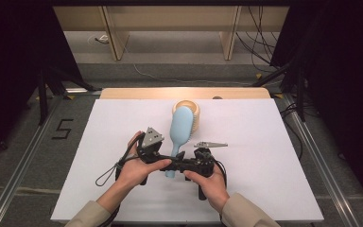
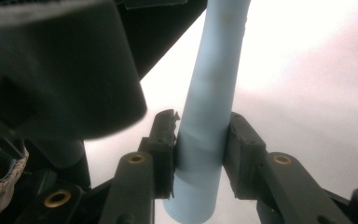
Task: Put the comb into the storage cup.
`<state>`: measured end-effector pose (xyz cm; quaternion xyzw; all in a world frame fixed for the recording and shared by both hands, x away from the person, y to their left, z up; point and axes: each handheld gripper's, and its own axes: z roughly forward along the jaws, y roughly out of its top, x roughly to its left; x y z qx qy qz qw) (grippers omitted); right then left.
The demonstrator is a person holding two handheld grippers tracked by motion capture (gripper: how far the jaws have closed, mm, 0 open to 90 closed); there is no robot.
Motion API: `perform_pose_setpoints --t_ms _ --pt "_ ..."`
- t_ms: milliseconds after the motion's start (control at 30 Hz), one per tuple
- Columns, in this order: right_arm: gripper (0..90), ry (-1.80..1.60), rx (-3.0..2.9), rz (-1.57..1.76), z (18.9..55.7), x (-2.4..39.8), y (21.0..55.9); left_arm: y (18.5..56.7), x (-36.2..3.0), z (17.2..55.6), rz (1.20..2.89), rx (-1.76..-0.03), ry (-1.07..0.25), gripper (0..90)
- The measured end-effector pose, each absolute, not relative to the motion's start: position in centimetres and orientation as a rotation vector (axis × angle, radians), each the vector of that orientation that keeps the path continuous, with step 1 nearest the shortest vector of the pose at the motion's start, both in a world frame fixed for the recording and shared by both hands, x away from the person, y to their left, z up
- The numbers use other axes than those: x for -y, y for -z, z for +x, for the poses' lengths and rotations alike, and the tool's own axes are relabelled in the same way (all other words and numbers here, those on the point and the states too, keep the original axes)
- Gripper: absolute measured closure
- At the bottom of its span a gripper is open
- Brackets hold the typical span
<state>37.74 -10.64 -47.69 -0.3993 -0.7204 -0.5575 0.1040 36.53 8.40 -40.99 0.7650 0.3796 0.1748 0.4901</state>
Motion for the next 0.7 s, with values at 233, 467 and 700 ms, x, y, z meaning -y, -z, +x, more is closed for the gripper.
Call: perform_pose_setpoints --t_ms 233,467,700 --pt "67.2 1.643 2.126 -1.177 37.7 10.6 47.7 40.7 -8.6 36.7 1.845 -0.924 -0.43 0.0" --pt "67.2 1.643 2.122 -1.176 37.7 10.7 47.7 40.5 -8.9 37.1 1.832 -0.935 -0.423 0.0" --pt "67.3 1.646 2.116 -1.171 37.7 10.6 47.7 39.9 -8.9 37.7 1.815 -0.936 -0.405 0.0"
